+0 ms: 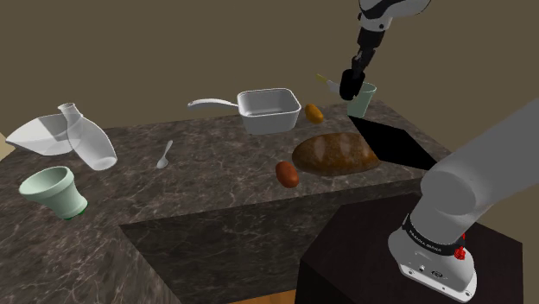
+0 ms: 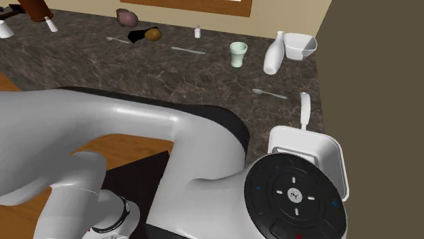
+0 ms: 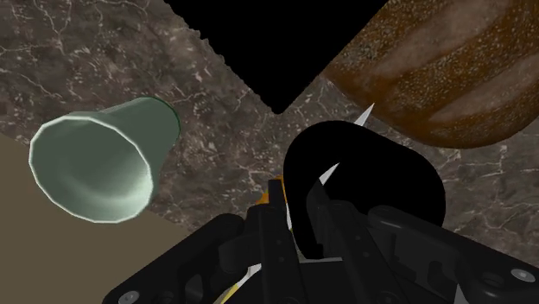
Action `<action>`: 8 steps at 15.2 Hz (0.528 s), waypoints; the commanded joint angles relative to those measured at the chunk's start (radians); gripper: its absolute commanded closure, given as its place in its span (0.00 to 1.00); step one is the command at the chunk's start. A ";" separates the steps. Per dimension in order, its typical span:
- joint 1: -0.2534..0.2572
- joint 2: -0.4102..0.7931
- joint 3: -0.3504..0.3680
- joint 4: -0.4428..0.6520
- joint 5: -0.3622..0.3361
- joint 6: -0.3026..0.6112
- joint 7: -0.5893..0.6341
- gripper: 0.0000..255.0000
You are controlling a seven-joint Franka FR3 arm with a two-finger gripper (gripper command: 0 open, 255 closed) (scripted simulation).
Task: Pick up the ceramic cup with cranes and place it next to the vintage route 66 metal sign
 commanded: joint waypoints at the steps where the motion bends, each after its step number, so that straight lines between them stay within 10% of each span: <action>1: -0.018 0.017 -0.041 0.022 0.000 -0.004 -0.060 1.00; 8: -0.064 0.123 -0.170 0.137 0.035 -0.014 -0.253 1.00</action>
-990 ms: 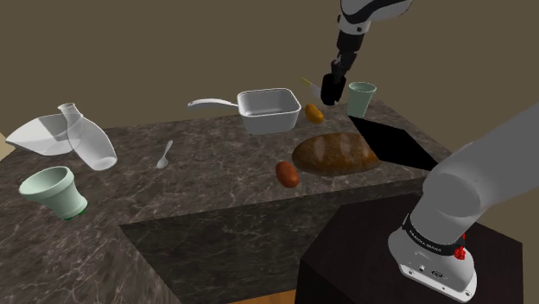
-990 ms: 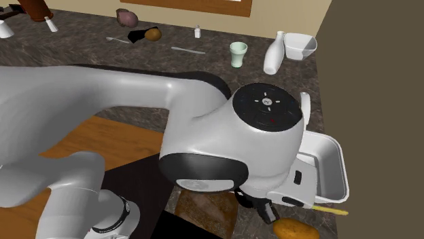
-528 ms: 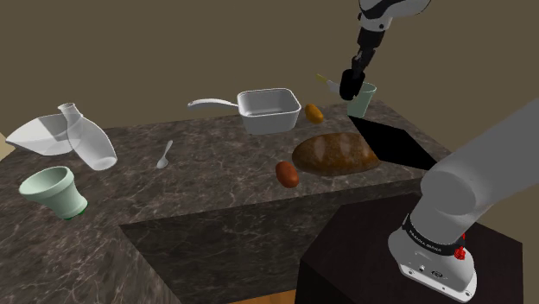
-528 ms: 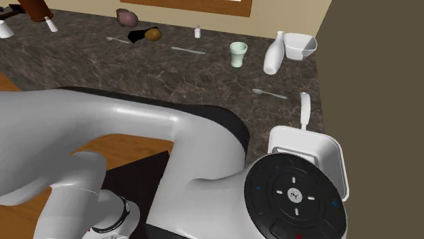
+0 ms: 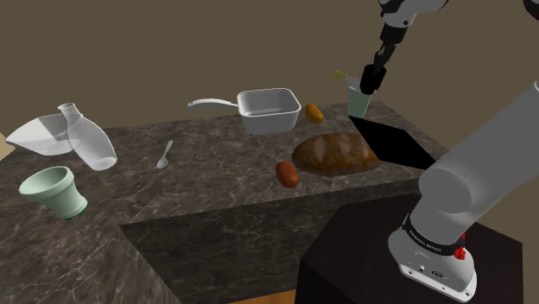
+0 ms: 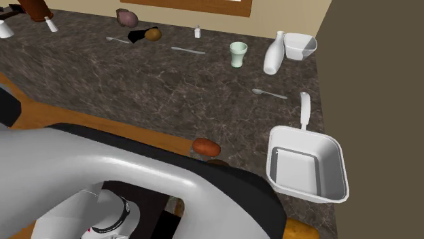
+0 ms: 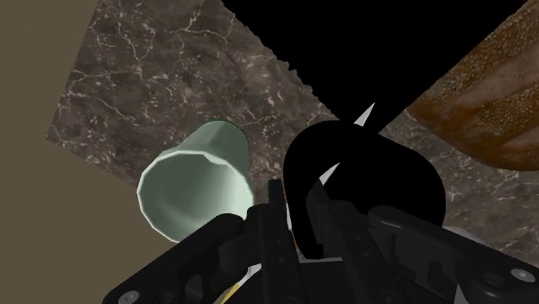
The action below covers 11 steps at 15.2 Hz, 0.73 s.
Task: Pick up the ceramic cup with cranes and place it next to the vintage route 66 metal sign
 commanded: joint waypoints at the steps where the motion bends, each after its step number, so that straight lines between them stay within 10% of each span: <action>1: -0.016 0.036 -0.040 0.039 0.016 -0.005 -0.064 1.00; 11: -0.090 0.244 -0.169 0.227 0.145 -0.024 -0.311 1.00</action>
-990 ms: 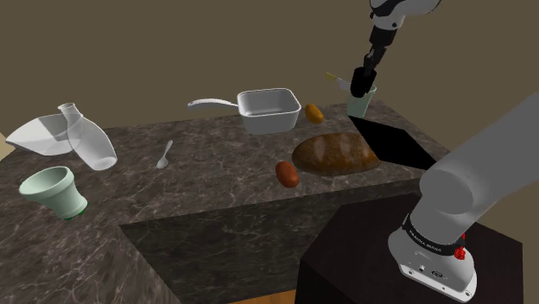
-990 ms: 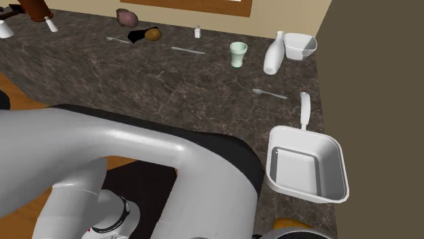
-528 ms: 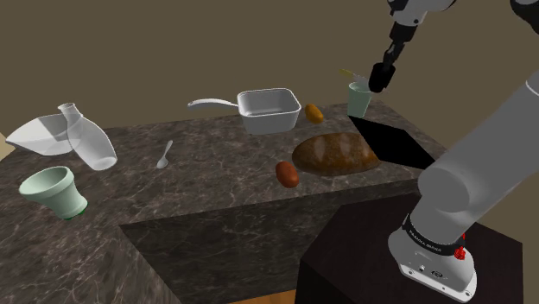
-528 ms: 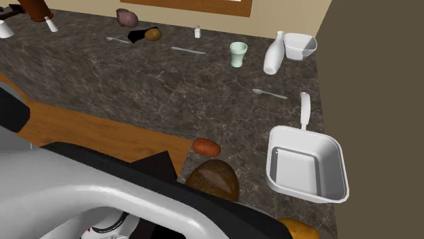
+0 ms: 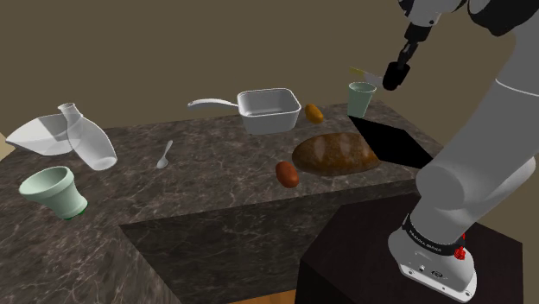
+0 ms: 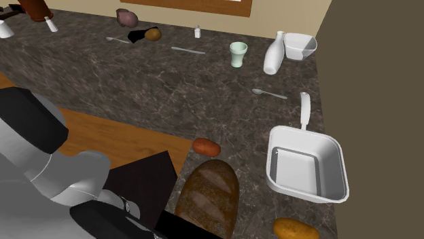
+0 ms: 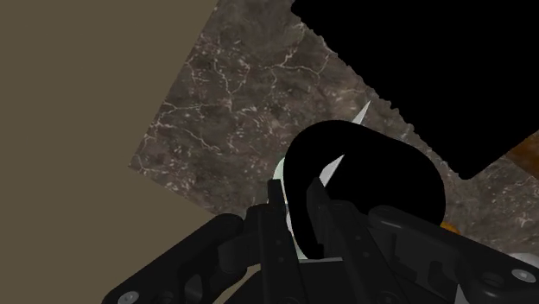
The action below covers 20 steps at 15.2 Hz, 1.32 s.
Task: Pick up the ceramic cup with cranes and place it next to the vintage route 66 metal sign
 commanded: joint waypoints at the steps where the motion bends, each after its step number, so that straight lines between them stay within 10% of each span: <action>1: -0.003 0.006 -0.003 -0.012 0.005 0.018 -0.010 1.00; 20: -0.006 0.077 -0.005 -0.197 0.070 0.257 -0.069 1.00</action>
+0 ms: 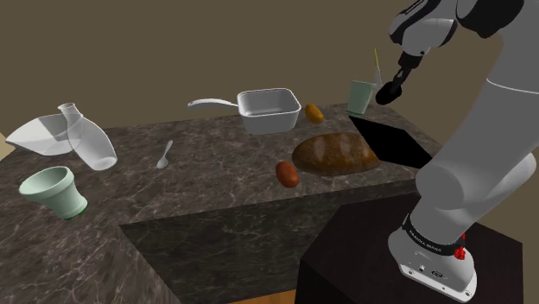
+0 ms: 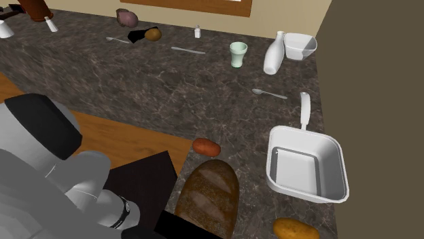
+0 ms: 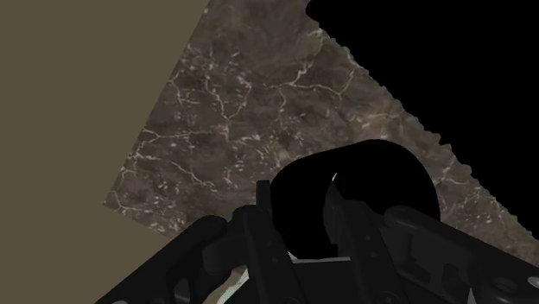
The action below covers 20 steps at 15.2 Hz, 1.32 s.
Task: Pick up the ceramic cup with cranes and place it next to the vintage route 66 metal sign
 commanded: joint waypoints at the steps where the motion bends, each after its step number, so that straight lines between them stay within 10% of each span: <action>1: 0.004 0.019 0.006 -0.016 0.012 0.020 -0.005 1.00; 18: -0.006 0.084 0.017 -0.073 0.075 0.125 -0.054 1.00; 19: -0.006 0.083 0.017 -0.072 0.075 0.125 -0.054 0.00; 20: -0.006 0.083 0.017 -0.072 0.075 0.125 -0.054 0.00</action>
